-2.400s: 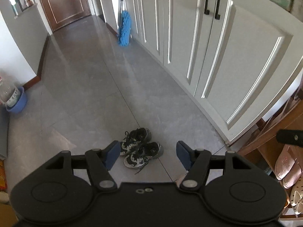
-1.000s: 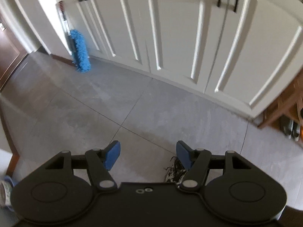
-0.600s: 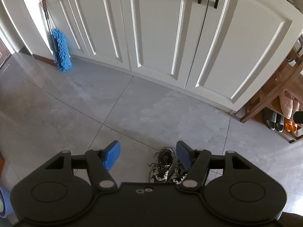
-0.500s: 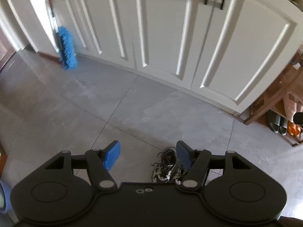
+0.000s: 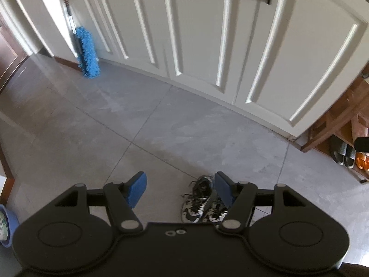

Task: Organize scattered shoes
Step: 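Turn and move the right tool to the black-and-white sneakers on the floor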

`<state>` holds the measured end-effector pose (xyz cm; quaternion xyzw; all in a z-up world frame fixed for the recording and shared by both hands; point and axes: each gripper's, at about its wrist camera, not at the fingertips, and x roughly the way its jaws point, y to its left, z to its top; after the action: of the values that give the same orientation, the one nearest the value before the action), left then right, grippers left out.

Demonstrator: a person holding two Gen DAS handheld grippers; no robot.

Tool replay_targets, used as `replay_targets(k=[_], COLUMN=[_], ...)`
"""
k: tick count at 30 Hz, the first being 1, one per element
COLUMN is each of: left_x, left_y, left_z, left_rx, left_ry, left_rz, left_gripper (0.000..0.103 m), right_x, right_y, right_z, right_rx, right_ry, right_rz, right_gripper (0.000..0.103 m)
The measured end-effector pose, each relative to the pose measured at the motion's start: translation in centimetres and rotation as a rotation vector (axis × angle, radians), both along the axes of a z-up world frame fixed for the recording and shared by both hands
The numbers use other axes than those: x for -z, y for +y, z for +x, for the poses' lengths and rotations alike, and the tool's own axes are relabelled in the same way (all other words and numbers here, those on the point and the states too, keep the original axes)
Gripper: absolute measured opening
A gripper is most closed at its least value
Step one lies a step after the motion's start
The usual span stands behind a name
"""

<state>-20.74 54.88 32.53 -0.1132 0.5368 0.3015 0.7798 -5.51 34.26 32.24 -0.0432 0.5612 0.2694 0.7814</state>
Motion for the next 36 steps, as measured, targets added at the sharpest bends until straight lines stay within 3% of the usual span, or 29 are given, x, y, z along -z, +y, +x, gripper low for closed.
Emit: replay_targets(k=[11,23,30,36], left_x=[1.3,2.8,4.7,5.7], left_y=[-4.3,-6.9,-5.4,-1.6], left_z=[4.9,8.0,7.6,6.5], left_rx=[0.112,0.310,0.461,0.566], left_ry=[0.071,0.095,0.116,0.115], left_rz=[0.015,-0.004,-0.039,-0.059], left_gripper=[0.065,0.065,0.065,0.065], right_x=[2.8,3.7,4.0,4.7], right_y=[-6.9,-11.3,-10.4,-5.6], right_z=[3.7,3.3,0.4,-4.0], right_rx=[0.153,0.312,0.413,0.496], right_ry=[0.079,0.092,0.094,0.127], right_rz=[-0.008,-0.011,-0.044,-0.083], right_gripper=[0.083,0.083,0.083,0.083])
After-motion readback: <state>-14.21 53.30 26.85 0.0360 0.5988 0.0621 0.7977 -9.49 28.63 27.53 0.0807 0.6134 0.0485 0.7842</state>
